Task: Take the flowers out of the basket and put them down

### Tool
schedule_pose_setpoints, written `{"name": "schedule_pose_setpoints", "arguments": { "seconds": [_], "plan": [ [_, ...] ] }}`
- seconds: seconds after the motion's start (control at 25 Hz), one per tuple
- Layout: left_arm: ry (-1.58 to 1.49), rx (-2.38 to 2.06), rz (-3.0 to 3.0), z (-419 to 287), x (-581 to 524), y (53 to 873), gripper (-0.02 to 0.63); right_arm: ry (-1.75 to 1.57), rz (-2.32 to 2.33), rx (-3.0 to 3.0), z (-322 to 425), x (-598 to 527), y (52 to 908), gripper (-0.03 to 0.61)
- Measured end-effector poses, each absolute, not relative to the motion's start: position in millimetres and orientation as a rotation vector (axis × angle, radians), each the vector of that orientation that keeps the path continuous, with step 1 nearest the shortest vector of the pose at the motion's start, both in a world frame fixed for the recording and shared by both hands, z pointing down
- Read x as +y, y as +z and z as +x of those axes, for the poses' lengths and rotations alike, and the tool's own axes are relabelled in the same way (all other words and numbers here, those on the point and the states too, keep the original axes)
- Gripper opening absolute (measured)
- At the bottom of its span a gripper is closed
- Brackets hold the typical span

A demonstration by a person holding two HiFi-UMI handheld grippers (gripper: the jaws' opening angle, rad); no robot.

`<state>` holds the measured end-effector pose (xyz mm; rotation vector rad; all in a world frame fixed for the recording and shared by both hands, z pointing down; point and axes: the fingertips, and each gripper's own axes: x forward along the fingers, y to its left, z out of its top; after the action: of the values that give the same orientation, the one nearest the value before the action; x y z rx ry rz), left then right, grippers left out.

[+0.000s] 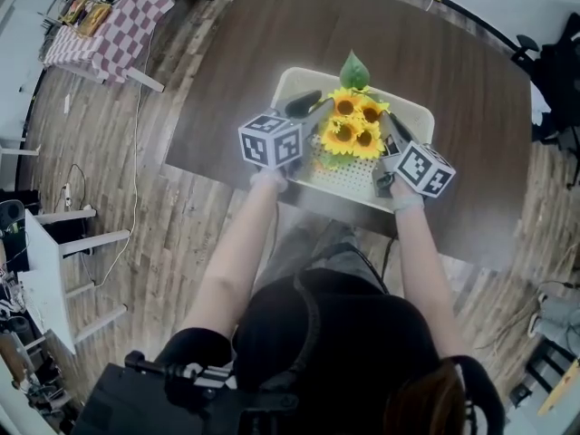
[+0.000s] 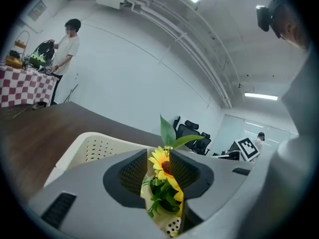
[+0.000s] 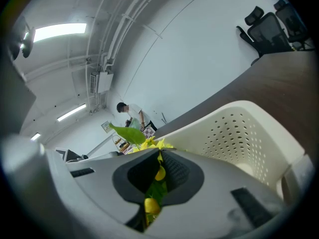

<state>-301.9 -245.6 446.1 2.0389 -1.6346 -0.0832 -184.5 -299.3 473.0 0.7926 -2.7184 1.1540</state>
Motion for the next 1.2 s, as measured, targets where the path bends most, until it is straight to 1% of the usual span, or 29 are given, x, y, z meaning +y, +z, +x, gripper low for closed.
{"name": "schedule_pose_setpoints", "arguments": {
  "seconds": [0.56,0.64,0.72,0.8,1.04,1.2],
  "plan": [
    [-0.152,-1.494,1.984,-292,-250,467,0.146,1.189,0.821,-2.701,-184,-296,472,0.006],
    [-0.155,-1.488,1.985,-289,-251,467,0.128,1.206,0.82,-2.697,-182,-296,472,0.006],
    [-0.15,-1.485,1.988,-287,-252,466,0.079,1.217,0.817,-2.694,-180,-296,471,0.006],
    [-0.151,-1.478,1.991,-287,-253,463,0.058,1.223,0.815,-2.691,-182,-296,469,0.006],
    [-0.172,-1.461,2.006,-282,-252,461,0.015,1.235,0.797,-2.704,-180,-294,466,0.005],
    [-0.18,-1.474,2.002,-281,-252,456,0.001,1.243,0.781,-2.718,-181,-288,464,0.005]
  ]
}}
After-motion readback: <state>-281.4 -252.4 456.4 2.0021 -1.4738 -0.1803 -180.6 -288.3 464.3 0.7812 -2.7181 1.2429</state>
